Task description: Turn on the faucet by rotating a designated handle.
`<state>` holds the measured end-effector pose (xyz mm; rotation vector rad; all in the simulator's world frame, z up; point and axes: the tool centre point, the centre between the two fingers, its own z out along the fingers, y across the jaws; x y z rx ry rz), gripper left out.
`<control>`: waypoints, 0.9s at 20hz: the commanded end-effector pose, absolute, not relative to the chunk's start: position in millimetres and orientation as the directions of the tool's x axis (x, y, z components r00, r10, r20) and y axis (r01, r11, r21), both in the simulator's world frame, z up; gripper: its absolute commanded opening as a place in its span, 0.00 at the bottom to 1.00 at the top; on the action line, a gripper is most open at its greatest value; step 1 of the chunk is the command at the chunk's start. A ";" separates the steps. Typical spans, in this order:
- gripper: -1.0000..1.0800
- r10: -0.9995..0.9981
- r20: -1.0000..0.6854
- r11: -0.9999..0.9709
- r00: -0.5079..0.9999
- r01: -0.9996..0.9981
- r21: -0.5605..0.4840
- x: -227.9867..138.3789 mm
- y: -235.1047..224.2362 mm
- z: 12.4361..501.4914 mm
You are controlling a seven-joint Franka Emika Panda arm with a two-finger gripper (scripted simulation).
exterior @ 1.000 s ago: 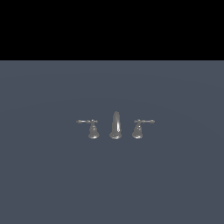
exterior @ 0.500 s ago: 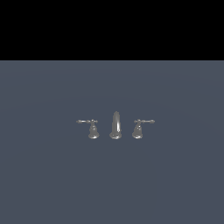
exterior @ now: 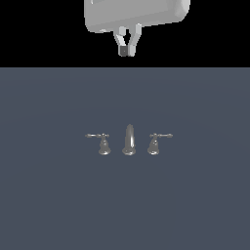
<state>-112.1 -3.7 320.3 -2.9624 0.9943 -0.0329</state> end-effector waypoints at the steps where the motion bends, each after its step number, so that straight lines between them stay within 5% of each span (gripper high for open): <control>1: 0.00 -0.659 0.013 -0.752 0.752 -0.658 -0.022 -98.8 -9.0 301.0; 18: 0.00 -0.928 0.004 -0.373 0.373 -0.928 -0.011 -24.9 -69.7 173.5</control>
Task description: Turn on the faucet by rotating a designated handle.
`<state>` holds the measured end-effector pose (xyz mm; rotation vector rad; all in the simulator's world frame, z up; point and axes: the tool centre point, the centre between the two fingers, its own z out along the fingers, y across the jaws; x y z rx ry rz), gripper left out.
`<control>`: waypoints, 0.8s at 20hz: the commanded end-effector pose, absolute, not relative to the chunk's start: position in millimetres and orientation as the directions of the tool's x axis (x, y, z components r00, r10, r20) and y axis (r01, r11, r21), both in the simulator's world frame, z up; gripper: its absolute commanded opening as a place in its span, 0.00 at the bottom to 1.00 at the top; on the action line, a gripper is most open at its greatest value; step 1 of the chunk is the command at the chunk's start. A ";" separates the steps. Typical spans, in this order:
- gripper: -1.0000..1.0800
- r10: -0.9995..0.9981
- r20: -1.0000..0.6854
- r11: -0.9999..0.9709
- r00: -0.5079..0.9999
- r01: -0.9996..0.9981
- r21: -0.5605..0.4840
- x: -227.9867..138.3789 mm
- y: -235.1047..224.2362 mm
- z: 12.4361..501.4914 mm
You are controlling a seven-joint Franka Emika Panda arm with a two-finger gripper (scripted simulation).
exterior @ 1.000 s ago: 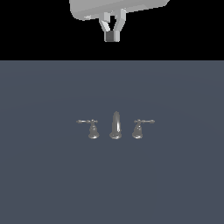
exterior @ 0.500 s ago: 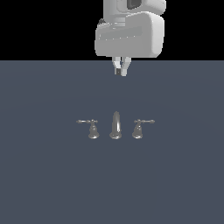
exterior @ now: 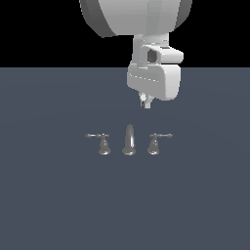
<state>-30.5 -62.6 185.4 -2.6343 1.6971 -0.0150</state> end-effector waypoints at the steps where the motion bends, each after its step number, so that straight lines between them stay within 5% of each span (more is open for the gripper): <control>1: 0.00 -0.938 0.004 -0.346 0.346 -0.938 -0.010 -21.4 -74.6 165.7; 16: 0.00 -0.999 0.003 -0.045 0.045 -0.999 0.000 6.2 -132.9 84.4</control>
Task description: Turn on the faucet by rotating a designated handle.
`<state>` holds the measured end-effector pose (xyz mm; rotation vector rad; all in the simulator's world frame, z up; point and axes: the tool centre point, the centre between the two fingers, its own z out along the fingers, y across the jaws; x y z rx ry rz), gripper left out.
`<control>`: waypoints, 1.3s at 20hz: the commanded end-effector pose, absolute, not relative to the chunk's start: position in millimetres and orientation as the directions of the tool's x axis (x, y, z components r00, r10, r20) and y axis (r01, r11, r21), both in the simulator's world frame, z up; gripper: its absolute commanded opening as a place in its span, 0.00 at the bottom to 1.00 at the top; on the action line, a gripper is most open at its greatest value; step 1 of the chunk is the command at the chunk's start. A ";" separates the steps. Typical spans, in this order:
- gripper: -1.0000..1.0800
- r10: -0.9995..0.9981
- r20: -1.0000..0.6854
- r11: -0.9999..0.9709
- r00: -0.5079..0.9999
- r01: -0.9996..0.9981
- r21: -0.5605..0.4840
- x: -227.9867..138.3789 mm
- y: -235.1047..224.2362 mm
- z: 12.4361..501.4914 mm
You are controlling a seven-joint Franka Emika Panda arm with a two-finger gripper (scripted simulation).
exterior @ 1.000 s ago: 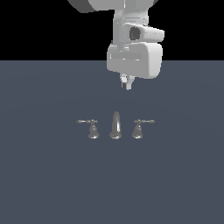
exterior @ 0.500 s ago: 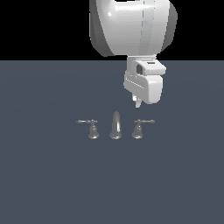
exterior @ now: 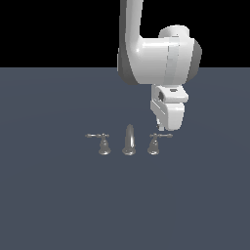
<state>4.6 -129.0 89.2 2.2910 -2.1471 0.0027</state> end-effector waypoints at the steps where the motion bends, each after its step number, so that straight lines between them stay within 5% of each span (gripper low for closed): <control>1: 0.00 -0.999 0.002 -0.035 0.035 -0.999 0.000 6.8 -134.8 82.0; 26: 0.00 -1.000 -0.001 -0.022 0.022 -1.000 -0.006 -26.1 -149.3 76.9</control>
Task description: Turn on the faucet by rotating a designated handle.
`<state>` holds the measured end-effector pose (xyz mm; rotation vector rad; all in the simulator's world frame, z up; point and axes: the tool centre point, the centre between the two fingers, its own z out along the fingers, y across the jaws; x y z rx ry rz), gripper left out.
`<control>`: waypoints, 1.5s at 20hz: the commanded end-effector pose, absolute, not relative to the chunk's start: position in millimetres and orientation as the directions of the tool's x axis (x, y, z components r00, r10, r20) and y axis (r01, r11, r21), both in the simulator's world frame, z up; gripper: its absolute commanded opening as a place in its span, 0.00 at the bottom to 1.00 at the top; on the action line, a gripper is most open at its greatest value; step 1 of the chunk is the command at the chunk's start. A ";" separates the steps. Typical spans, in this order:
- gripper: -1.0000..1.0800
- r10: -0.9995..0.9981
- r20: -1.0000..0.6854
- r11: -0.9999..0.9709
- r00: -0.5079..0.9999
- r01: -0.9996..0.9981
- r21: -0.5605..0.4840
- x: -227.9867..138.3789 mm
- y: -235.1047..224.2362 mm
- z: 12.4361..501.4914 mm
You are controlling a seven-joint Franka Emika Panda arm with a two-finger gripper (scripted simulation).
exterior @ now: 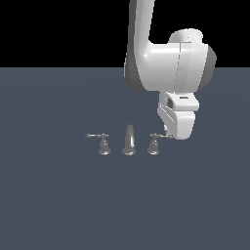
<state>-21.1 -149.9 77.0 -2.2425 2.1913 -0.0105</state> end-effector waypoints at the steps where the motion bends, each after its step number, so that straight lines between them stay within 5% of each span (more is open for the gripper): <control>1: 0.00 -1.000 -0.001 -0.021 0.021 -1.000 -0.005 -29.6 -149.0 76.9; 30: 0.00 -1.000 0.005 0.016 -0.016 -1.000 -0.001 -88.6 -115.6 76.3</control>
